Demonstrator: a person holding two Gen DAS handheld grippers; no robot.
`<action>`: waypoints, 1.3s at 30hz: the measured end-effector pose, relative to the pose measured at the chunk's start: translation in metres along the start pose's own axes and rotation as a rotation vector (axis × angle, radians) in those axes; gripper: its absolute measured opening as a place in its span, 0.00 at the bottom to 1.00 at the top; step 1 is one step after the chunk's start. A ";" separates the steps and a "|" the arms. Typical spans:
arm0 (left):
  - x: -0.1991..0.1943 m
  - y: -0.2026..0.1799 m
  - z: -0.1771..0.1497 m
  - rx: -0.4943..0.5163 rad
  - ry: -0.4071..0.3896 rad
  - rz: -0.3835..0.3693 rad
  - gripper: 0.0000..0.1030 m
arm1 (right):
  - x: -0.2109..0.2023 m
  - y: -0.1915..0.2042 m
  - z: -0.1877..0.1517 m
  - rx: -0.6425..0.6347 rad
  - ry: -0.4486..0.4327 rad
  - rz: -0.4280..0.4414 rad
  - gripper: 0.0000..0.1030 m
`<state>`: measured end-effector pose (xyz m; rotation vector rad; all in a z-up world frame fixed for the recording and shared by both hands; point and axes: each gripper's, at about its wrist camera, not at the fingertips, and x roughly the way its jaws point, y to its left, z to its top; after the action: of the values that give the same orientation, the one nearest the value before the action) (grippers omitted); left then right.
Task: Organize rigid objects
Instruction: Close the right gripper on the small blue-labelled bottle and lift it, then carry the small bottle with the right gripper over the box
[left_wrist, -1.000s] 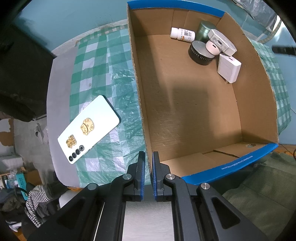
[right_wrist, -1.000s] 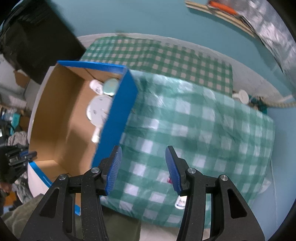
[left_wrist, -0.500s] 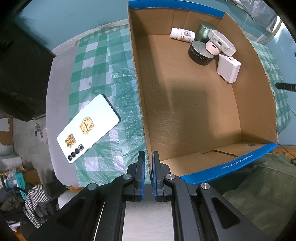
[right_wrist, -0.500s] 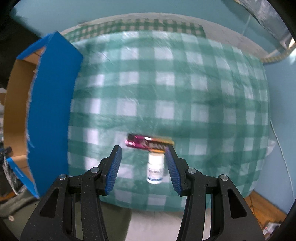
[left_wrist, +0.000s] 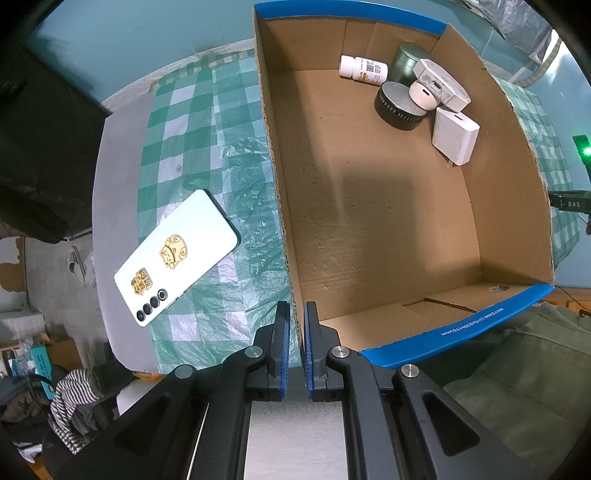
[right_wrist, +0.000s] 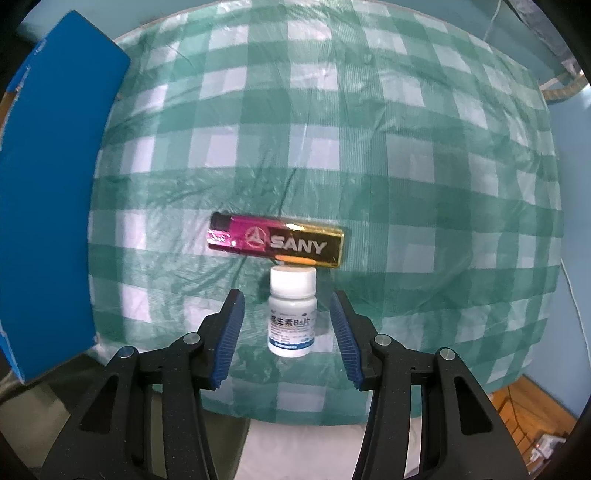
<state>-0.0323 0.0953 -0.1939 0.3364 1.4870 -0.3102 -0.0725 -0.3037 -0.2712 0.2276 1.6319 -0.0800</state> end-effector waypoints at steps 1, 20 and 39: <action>0.000 0.000 0.000 0.001 0.000 0.001 0.06 | 0.002 0.000 -0.001 -0.001 0.001 -0.001 0.47; 0.000 0.000 0.001 0.004 0.000 0.001 0.07 | -0.001 0.022 -0.002 -0.029 0.001 -0.001 0.26; 0.000 0.000 0.004 0.002 0.001 0.000 0.07 | -0.066 0.047 0.037 -0.113 -0.065 0.056 0.26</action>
<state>-0.0283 0.0936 -0.1938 0.3384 1.4877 -0.3113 -0.0237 -0.2715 -0.2041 0.1818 1.5587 0.0466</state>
